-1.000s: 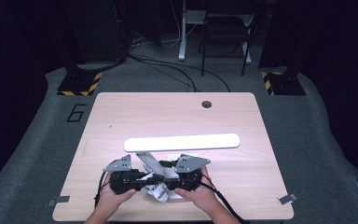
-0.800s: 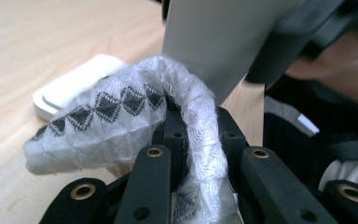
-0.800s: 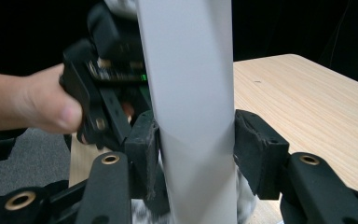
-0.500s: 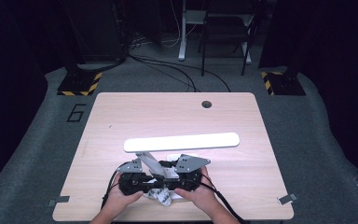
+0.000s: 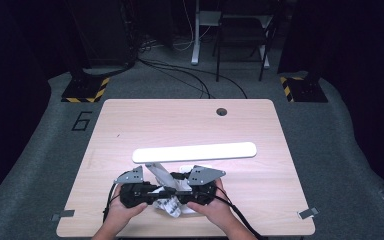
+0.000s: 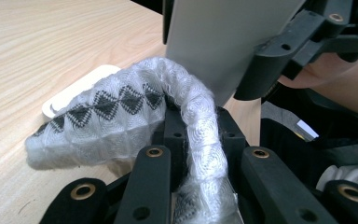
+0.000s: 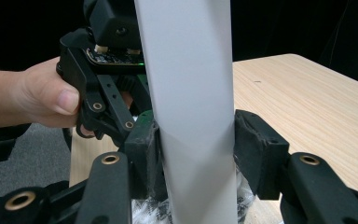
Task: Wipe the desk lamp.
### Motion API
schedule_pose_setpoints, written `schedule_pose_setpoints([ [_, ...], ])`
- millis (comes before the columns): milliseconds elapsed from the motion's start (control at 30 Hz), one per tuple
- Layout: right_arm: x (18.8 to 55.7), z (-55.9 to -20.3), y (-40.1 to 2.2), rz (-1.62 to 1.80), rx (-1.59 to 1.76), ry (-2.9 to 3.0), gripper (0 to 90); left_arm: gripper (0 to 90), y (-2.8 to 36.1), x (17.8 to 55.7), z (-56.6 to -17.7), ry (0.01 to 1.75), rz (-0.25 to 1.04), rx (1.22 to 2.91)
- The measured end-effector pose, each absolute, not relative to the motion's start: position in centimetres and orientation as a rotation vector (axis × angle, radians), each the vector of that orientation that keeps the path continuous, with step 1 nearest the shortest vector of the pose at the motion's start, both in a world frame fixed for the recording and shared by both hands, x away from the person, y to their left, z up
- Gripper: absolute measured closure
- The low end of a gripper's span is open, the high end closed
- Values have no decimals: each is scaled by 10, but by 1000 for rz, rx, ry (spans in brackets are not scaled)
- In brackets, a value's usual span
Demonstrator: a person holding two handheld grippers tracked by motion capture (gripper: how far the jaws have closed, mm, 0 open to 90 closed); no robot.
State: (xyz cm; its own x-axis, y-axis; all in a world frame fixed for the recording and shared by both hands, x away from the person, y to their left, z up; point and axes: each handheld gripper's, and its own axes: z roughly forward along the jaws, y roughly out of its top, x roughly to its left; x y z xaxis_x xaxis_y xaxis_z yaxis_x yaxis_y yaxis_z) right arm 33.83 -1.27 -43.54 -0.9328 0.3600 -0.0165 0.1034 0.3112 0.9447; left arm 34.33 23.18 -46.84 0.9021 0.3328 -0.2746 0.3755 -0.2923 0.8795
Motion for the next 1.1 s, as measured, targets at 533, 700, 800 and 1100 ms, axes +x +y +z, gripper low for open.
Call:
schedule_pose_setpoints([
  [533, 339, -434, -10, 1656, 431, 2349, 520, 789, 219, 350, -489, 558, -65, 1954],
  [700, 339, -434, -10, 1646, 420, 2347, 520, 789, 222, 349, -488, 564, -67, 1961],
  [800, 339, -435, -11, 1659, 417, 2341, 517, 789, 222, 348, -490, 564, -62, 1982],
  [1100, 337, -446, -22, 1633, 446, 2359, 468, 789, 229, 352, -494, 614, -52, 1985],
])
